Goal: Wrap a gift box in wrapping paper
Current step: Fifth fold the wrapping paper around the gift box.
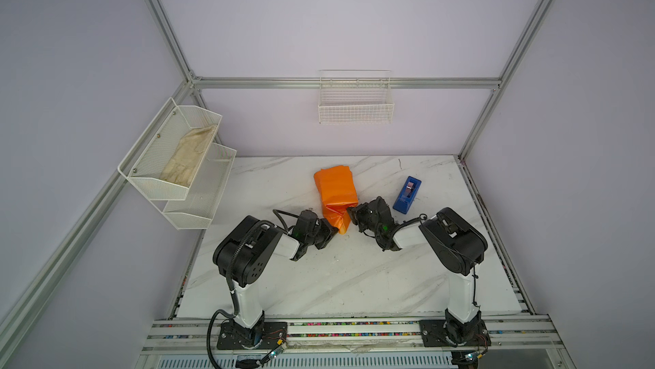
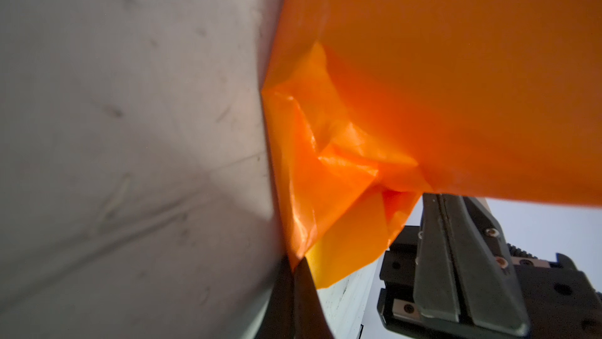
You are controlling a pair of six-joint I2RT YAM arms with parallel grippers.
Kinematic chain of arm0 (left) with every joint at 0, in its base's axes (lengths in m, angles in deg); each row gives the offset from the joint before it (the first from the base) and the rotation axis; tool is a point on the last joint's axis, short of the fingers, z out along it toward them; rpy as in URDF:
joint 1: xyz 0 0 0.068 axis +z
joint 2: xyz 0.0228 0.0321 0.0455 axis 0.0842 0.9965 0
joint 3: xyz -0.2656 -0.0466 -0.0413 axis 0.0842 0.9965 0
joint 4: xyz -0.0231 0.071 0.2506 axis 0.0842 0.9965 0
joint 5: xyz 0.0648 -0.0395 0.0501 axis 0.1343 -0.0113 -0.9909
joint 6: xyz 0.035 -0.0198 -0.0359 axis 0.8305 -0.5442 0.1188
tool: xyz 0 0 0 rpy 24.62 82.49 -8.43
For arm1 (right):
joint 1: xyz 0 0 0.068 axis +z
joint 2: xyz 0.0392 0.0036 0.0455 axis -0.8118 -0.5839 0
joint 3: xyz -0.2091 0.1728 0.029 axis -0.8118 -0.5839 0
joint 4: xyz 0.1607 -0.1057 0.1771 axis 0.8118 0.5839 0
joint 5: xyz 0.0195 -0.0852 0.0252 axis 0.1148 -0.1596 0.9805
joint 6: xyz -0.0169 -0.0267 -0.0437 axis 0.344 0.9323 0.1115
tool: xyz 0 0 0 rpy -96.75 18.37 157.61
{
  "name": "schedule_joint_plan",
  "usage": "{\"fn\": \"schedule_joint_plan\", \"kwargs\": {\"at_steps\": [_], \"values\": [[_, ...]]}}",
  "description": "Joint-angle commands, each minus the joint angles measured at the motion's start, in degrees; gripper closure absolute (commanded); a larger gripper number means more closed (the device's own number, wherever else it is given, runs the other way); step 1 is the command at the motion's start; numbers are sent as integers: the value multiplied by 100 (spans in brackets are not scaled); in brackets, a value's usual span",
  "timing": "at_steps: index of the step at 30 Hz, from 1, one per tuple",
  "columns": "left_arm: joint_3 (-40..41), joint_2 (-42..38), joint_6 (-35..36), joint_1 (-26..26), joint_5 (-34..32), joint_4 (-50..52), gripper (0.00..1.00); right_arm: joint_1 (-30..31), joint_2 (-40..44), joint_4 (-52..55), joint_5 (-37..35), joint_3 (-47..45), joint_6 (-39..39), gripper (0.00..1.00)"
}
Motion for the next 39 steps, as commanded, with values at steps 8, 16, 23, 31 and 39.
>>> {"fn": "schedule_joint_plan", "kwargs": {"at_steps": [8,16,23,31,39], "values": [[-252,-283,201,23,-66,741,100,133,48,-645,-91,-270,-859,100],[-223,-469,26,24,31,736,100,169,81,-948,-353,-339,-1082,100],[-335,-788,-77,44,44,921,100,221,-80,-1124,-182,-311,-1112,99],[-548,-986,-216,99,106,1030,100,266,-22,-953,-134,-332,-1007,91],[-547,-1071,-489,195,155,813,100,327,53,-694,-98,-331,-811,80]]}}
